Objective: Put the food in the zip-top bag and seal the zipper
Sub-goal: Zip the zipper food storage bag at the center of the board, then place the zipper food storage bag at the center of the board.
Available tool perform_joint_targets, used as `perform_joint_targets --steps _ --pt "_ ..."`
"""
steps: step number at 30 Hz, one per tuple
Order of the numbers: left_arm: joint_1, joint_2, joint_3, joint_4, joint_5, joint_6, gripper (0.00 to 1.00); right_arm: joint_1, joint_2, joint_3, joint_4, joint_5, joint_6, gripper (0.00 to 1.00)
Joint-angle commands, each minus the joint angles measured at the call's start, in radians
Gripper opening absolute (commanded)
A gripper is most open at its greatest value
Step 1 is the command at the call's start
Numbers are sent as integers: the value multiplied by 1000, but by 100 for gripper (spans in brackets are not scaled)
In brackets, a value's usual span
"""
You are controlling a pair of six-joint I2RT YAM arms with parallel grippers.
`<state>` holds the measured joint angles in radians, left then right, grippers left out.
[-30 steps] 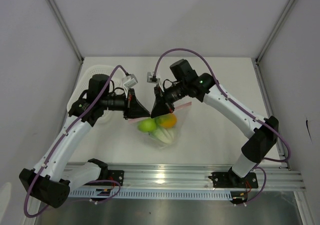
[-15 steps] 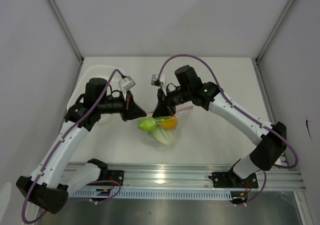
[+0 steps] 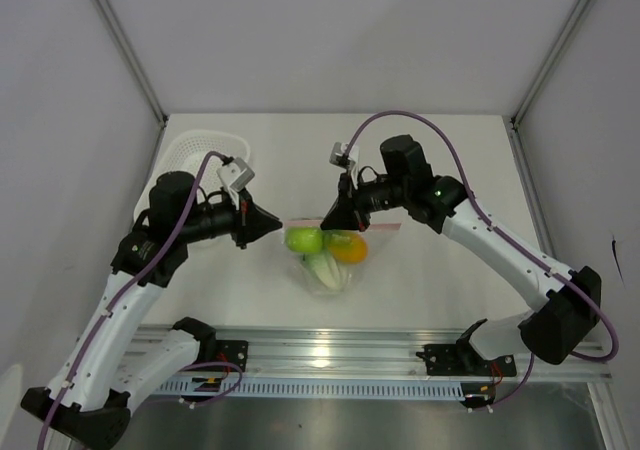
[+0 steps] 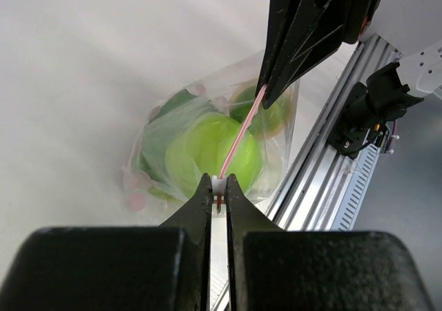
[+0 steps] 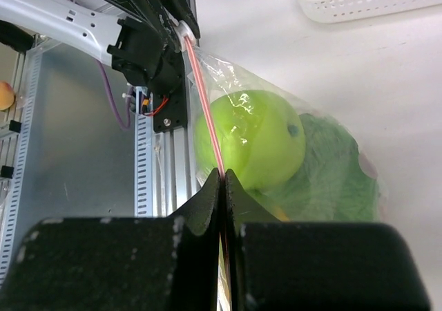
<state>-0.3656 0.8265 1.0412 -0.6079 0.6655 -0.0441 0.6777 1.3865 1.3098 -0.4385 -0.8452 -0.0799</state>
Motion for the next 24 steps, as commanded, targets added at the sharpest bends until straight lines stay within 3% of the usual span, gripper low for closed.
perform_joint_targets --steps 1,5,7,8,9,10,13,24 --pt "17 -47 -4 -4 -72 10 1 -6 -40 -9 -58 78 12 0" --pt "17 -56 2 39 -41 -13 6 49 -67 8 -26 112 110 0" --pt "17 -67 2 65 -55 -29 43 65 -78 3 36 129 170 0" --pt "17 -82 -1 101 -63 -48 54 66 -81 5 47 141 211 0" --pt "17 -93 -13 120 -69 -59 95 62 -78 8 61 173 229 0" --pt "17 -105 -17 144 -90 -68 100 56 -73 12 64 187 239 0" --pt "17 -148 -35 215 -104 -99 99 -7 -44 22 76 259 290 0" --pt "17 -247 -79 211 -112 -99 99 -420 162 20 187 140 422 0"
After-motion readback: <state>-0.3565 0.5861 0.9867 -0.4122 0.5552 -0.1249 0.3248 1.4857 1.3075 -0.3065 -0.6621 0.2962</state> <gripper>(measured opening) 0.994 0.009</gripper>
